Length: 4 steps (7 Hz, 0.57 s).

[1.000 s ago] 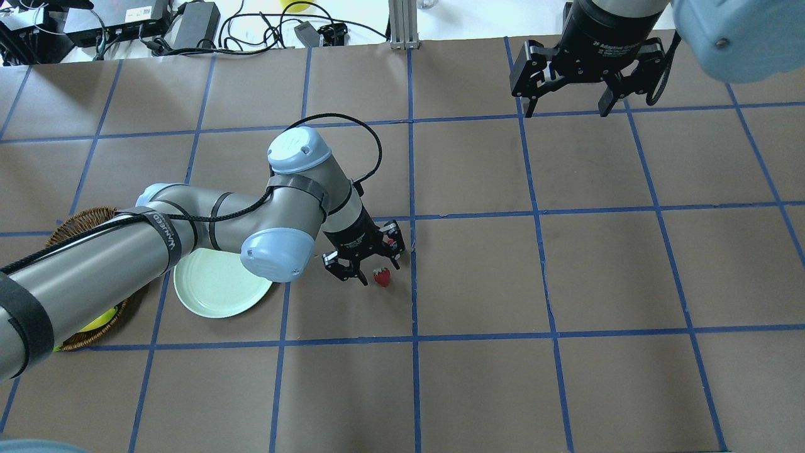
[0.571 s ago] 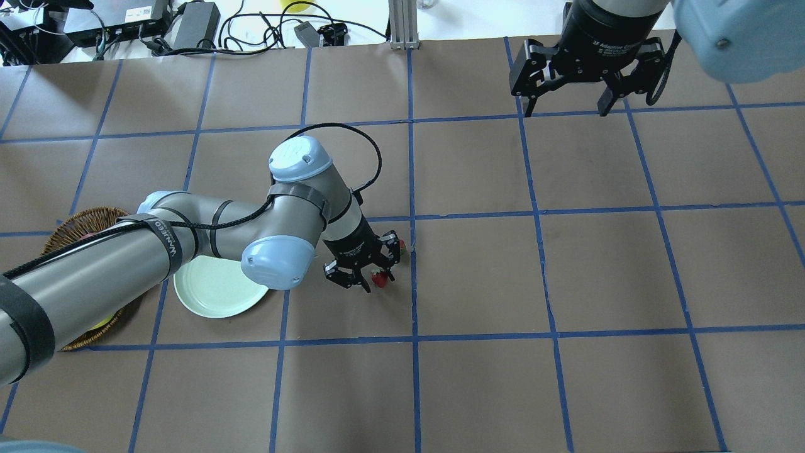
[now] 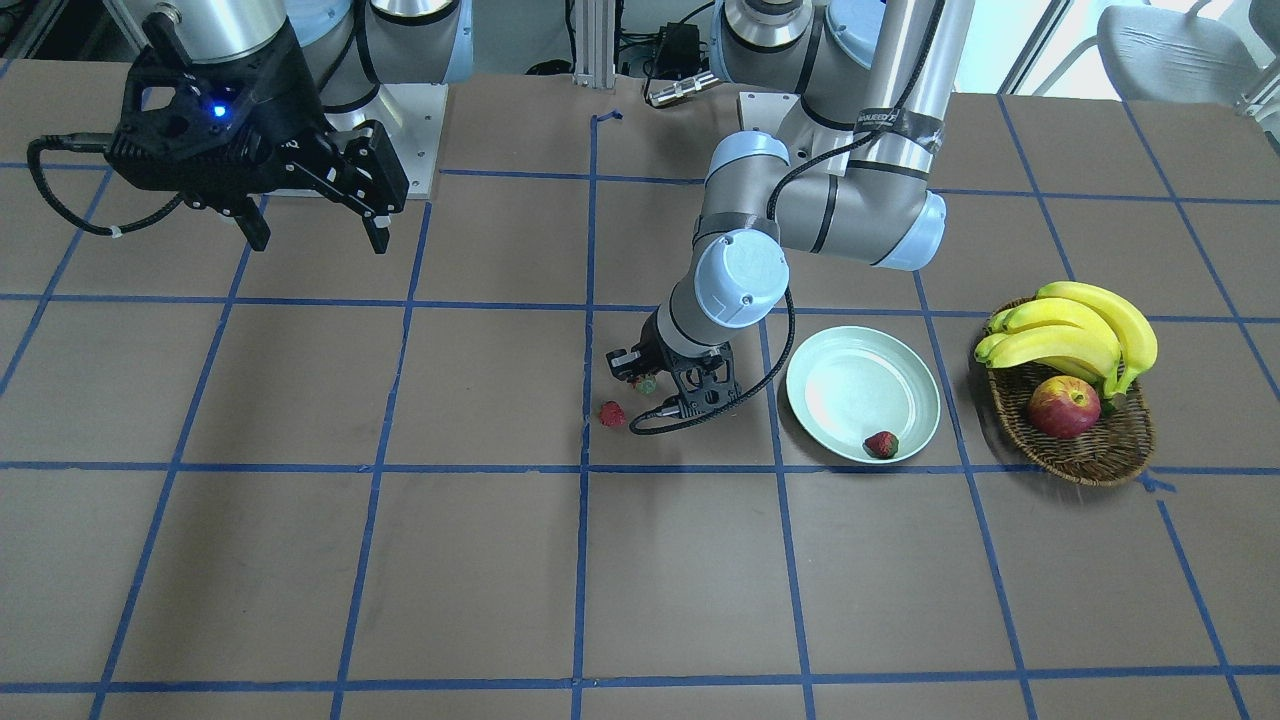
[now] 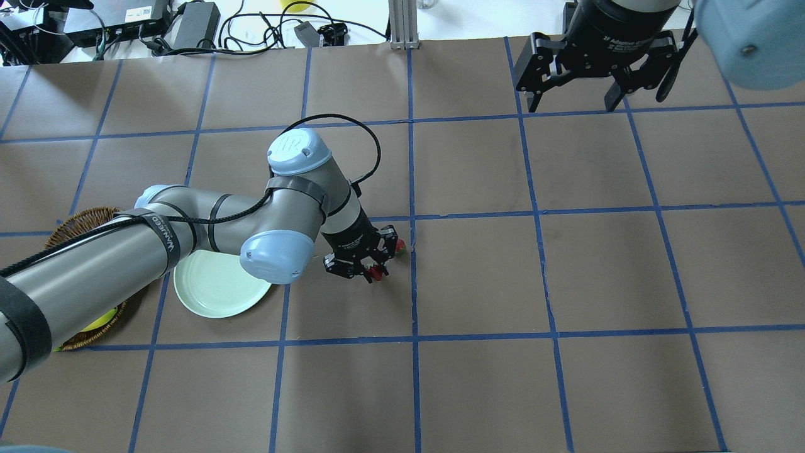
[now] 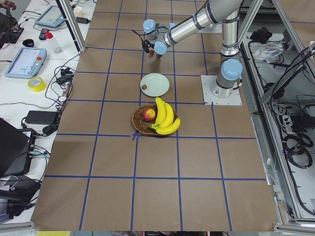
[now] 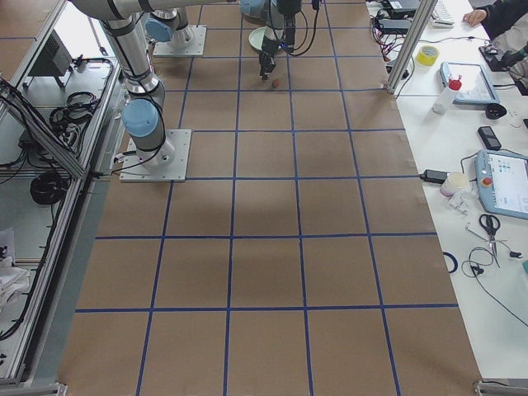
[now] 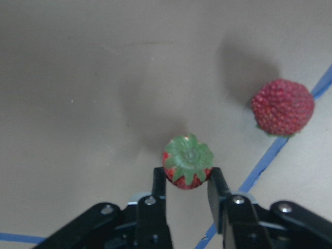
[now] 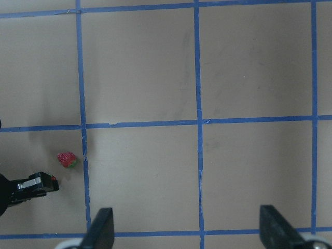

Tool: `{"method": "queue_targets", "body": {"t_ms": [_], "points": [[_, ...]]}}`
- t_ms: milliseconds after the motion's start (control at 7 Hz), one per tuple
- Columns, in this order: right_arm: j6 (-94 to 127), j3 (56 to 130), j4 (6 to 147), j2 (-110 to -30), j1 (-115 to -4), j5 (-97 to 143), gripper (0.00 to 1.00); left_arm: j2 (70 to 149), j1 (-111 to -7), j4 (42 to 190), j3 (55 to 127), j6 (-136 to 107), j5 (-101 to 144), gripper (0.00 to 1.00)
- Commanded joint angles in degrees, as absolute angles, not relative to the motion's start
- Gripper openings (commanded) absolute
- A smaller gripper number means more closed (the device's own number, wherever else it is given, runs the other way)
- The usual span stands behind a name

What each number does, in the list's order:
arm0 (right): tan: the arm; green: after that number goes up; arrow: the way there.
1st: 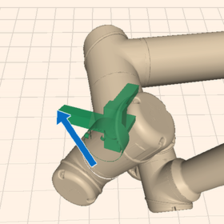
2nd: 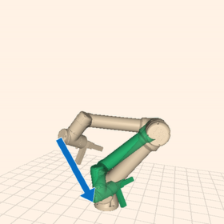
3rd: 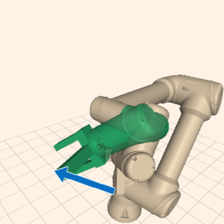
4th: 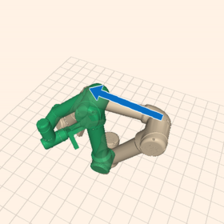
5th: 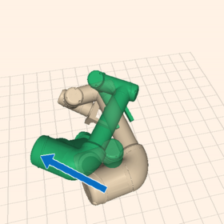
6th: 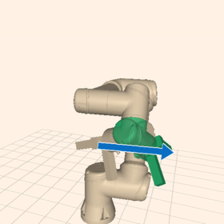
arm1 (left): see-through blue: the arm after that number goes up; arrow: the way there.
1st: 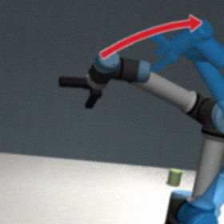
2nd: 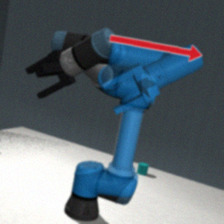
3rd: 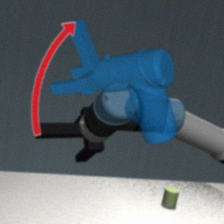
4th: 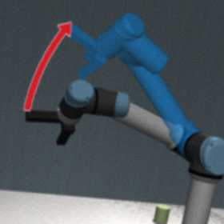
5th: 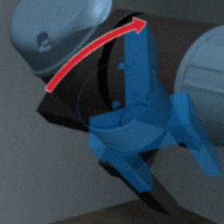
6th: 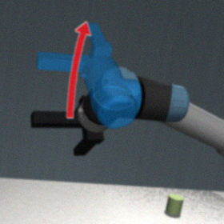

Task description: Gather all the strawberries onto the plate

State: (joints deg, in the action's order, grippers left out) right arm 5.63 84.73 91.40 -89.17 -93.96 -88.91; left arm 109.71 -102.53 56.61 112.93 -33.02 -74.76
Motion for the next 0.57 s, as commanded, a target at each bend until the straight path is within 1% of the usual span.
{"method": "queue_targets", "body": {"t_ms": [0, 286, 429], "points": [[5.80, 85.87, 93.08, -89.21, -94.04, -88.86, 1.00, 106.98, -100.91, 57.47, 110.50, -32.09, -82.02, 0.00], [5.72, 85.78, 93.08, -89.30, -93.96, -88.59, 1.00, 105.74, -93.56, 67.54, 103.65, -27.29, -83.76, 0.00], [5.71, 85.87, 93.08, -89.21, -94.04, -88.59, 1.00, 105.12, -88.38, 70.89, 103.19, -20.81, -87.24, 0.00]]}}
